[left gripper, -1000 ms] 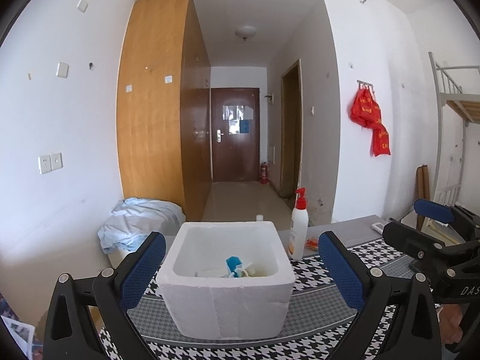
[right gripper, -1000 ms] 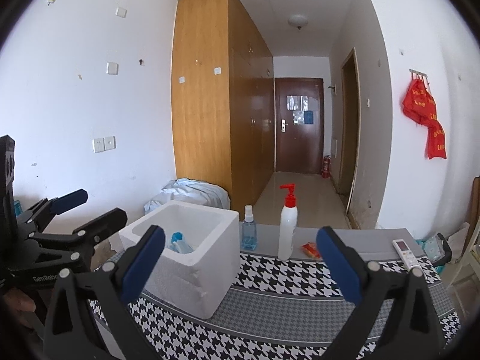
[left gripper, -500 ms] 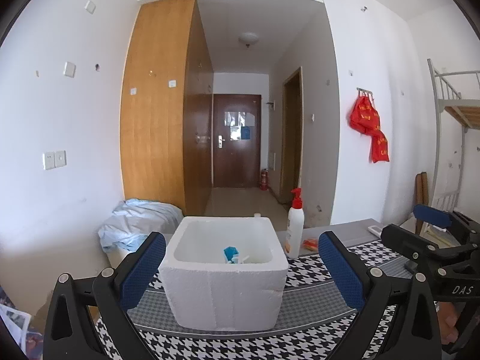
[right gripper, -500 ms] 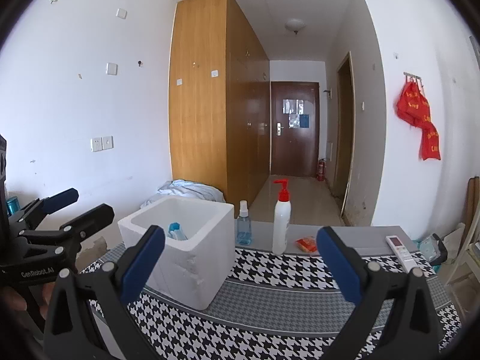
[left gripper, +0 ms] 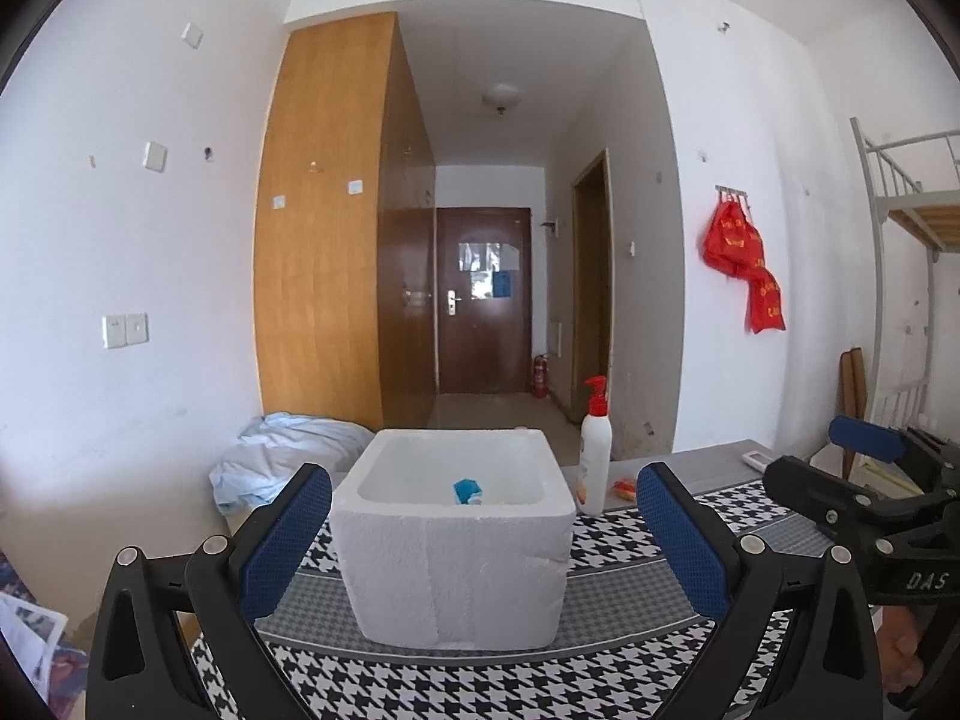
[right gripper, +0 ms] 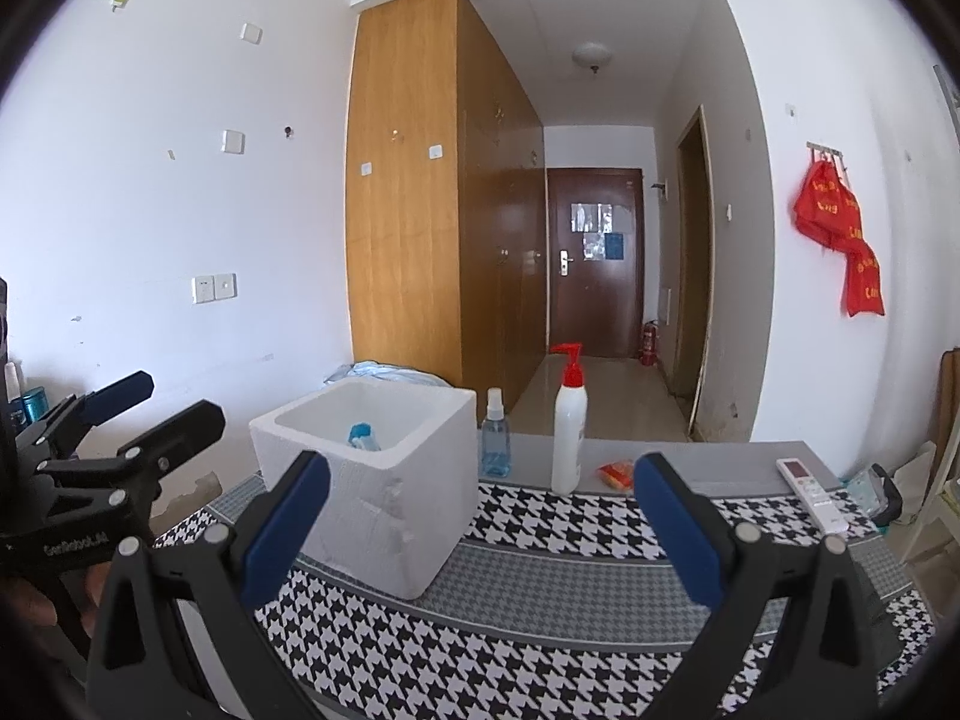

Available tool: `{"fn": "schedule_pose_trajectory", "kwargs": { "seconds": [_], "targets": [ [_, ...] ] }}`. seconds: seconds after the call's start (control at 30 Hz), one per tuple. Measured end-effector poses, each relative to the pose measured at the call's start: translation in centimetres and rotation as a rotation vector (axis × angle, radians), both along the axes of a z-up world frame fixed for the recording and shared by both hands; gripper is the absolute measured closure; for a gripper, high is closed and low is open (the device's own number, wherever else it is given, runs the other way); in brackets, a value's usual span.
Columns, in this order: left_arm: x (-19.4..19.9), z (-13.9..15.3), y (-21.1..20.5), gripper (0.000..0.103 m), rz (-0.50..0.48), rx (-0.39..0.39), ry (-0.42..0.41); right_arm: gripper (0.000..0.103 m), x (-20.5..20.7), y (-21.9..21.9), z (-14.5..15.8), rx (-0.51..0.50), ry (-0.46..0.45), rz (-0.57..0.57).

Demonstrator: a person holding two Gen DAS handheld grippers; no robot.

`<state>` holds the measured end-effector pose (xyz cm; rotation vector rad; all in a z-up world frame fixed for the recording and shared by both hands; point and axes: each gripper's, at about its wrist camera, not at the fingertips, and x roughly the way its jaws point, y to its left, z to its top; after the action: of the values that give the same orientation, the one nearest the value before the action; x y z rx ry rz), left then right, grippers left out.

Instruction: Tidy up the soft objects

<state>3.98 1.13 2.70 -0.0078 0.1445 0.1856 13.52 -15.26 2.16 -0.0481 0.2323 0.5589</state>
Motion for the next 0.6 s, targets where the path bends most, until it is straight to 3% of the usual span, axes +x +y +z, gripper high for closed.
{"fn": "schedule_pose_trajectory", "kwargs": {
  "seconds": [0.6],
  "targets": [
    [-1.2,-2.0,0.2,0.001,0.052,-0.012,0.01,0.001,-2.2,-0.5,-2.0,-0.001,-0.023,0.011]
  ]
}}
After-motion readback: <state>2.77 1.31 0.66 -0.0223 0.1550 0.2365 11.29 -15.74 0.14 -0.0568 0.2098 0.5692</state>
